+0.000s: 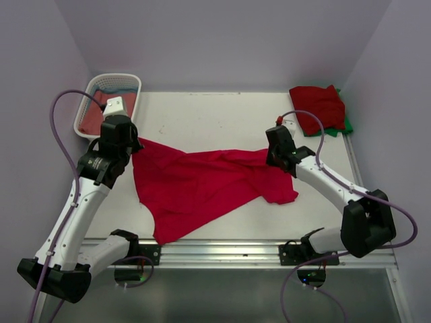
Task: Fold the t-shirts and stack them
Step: Flatten out the tshirt
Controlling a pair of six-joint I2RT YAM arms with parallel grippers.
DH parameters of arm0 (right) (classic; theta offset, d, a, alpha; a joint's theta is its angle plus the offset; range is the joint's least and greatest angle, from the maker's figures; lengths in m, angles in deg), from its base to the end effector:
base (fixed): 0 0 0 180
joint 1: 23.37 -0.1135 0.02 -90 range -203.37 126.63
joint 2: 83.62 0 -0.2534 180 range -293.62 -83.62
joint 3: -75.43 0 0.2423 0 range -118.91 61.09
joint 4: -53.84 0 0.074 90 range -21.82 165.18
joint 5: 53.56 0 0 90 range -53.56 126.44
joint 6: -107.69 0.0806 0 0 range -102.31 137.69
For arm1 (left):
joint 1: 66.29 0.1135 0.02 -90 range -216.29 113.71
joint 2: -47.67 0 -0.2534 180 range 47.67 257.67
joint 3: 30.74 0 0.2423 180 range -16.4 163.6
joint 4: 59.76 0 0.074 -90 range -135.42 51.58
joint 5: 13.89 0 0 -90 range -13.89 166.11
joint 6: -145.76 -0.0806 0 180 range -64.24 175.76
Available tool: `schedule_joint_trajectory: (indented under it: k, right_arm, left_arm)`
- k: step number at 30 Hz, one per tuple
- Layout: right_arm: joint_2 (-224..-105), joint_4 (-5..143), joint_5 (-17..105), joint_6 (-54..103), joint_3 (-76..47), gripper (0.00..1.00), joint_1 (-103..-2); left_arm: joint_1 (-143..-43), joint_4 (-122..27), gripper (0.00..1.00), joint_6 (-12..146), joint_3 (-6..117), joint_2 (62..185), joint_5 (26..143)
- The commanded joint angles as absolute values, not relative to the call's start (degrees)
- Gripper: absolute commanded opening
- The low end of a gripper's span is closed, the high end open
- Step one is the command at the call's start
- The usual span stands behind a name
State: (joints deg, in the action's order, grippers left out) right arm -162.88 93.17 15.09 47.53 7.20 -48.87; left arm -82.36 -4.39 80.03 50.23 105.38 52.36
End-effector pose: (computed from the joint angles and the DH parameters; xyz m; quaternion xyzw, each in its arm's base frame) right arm 0.2886 0.1051 0.2013 0.0978 0.9214 0.0004 0.3760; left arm 0.2323 -0.0331 0.3448 -0.1606 0.8470 0.0057 0.5067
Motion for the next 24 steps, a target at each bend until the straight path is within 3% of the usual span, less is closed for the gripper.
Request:
schedule_joint_trajectory:
  k: [1,13,24]
  right_arm:
    - [-157.7,93.4,11.6,44.9,2.6,0.00,-48.9]
    - [-135.8,95.9,13.1,35.2,-12.3,0.00,-48.9]
    - [-111.2,93.9,15.5,23.8,-13.3,0.00,-48.9]
  left_arm:
    - [-81.7,-9.8,0.00,77.3,50.9,103.5,54.6]
    - [-81.7,-16.0,0.00,70.9,62.9,95.9,68.9]
    - [-81.7,-21.1,0.00,67.4,72.4,81.6,85.0]
